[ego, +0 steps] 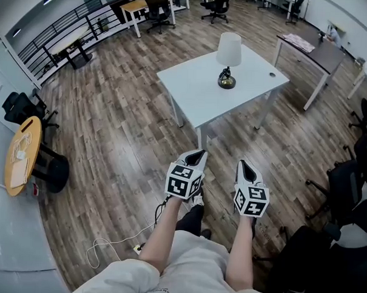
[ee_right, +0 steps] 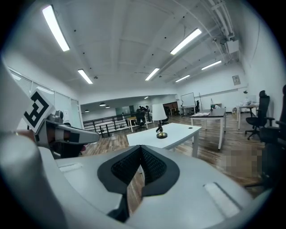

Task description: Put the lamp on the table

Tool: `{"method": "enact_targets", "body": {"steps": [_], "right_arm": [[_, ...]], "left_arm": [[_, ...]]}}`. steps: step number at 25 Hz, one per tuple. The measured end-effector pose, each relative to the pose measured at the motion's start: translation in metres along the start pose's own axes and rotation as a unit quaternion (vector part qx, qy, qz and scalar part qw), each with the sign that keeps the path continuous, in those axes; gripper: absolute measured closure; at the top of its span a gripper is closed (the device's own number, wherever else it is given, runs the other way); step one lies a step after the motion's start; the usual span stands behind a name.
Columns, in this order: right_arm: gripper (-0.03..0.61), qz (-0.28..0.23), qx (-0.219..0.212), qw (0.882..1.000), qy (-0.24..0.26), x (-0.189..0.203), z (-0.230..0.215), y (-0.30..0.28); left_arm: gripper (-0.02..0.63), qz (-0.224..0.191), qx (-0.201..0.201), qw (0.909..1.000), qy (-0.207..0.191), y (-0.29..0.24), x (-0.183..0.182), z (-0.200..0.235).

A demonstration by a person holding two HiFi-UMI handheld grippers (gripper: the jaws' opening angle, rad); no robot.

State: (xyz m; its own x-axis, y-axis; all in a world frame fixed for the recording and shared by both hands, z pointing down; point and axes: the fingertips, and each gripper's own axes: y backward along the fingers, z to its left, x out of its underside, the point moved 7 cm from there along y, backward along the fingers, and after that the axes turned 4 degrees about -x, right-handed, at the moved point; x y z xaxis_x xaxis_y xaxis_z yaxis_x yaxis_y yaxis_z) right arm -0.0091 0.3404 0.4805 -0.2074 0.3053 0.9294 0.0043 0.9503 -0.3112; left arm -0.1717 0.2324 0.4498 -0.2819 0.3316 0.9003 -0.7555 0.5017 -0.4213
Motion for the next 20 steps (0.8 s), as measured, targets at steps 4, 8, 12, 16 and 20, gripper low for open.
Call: {"method": "enact_targets", "body": {"steps": [4, 8, 12, 16, 20], "right_arm": [[0.552, 0.018, -0.009, 1.0, -0.002, -0.007, -0.02, -0.034], [0.552, 0.023, 0.007, 1.0, -0.006, -0.025, -0.056, -0.074], [0.552, 0.016, 0.011, 1.0, -0.019, -0.049, -0.07, -0.12], [0.552, 0.015, 0.02, 1.0, -0.011, -0.072, -0.082, -0.156], [0.552, 0.022, 0.026, 0.999, 0.002, -0.083, -0.093, -0.193]], "left_arm": [[0.611, -0.001, 0.045, 0.999, -0.002, -0.04, -0.016, 0.005], [0.611, 0.002, 0.047, 0.9989, -0.009, -0.092, -0.041, 0.021], [0.611, -0.003, 0.027, 0.9996, 0.003, -0.131, -0.073, 0.062], [0.611, -0.024, 0.036, 0.999, 0.008, -0.166, -0.109, 0.086], [0.611, -0.031, 0.047, 0.9983, 0.012, -0.2, -0.123, 0.106]]}}
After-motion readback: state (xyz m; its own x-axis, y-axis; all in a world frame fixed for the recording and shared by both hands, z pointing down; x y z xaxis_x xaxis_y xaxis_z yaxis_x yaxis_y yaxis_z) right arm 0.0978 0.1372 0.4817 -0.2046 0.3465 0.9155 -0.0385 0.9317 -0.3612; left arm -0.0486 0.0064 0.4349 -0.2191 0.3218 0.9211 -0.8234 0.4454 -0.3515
